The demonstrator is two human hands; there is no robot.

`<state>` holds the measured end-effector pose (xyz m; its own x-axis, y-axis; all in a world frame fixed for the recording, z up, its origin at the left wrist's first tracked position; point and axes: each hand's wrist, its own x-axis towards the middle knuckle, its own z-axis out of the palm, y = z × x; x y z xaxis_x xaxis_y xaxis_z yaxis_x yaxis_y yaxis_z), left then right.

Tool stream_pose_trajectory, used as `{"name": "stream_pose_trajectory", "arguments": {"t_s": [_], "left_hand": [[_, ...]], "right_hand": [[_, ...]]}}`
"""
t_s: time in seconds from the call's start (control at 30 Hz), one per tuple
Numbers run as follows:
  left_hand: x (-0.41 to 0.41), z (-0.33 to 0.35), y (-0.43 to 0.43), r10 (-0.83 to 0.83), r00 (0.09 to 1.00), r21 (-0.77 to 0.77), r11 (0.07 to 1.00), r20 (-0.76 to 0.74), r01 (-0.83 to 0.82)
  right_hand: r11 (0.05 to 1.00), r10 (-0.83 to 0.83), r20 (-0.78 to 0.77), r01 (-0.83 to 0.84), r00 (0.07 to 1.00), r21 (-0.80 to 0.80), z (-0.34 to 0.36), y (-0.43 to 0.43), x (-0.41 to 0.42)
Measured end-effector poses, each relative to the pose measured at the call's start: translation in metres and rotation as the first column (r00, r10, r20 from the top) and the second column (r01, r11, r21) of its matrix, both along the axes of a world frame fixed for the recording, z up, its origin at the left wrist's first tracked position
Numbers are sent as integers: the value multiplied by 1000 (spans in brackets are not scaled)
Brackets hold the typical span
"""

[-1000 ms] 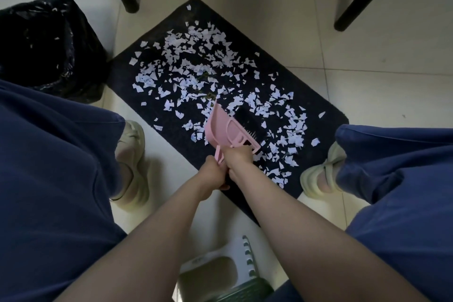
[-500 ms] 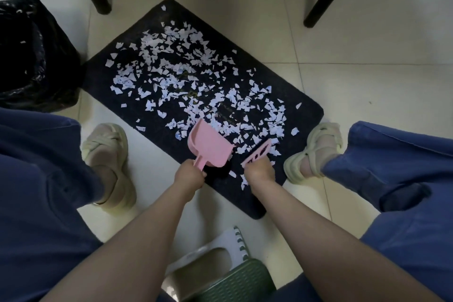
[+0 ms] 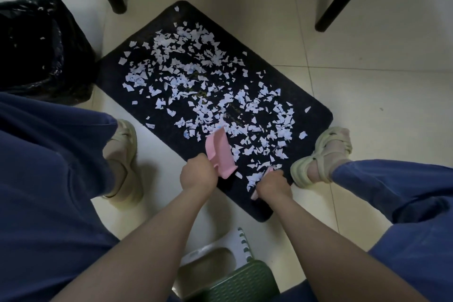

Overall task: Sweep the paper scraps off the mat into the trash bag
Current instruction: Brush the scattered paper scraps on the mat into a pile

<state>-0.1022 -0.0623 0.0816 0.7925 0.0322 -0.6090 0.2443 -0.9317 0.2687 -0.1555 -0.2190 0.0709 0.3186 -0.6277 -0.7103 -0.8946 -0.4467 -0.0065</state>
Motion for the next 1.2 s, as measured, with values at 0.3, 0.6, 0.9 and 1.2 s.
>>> {"name": "stream_pose_trajectory", "arguments": {"t_s": [0.3, 0.6, 0.9, 1.2], "left_hand": [[6, -3, -4, 48, 999, 46, 998, -10, -47], [9, 2, -7, -56, 996, 192, 981, 65, 42], [15, -4, 2, -56, 998, 232, 971, -22, 59], [18, 5, -16, -101, 995, 277, 956, 11, 94]], "right_hand": [[959, -35, 226, -31, 973, 281, -12, 3, 5], [985, 78, 368, -128, 927, 113, 4, -3, 6], [983, 33, 267, -79, 963, 163, -31, 1, -21], [986, 95, 83, -106, 992, 130, -27, -10, -26]]}}
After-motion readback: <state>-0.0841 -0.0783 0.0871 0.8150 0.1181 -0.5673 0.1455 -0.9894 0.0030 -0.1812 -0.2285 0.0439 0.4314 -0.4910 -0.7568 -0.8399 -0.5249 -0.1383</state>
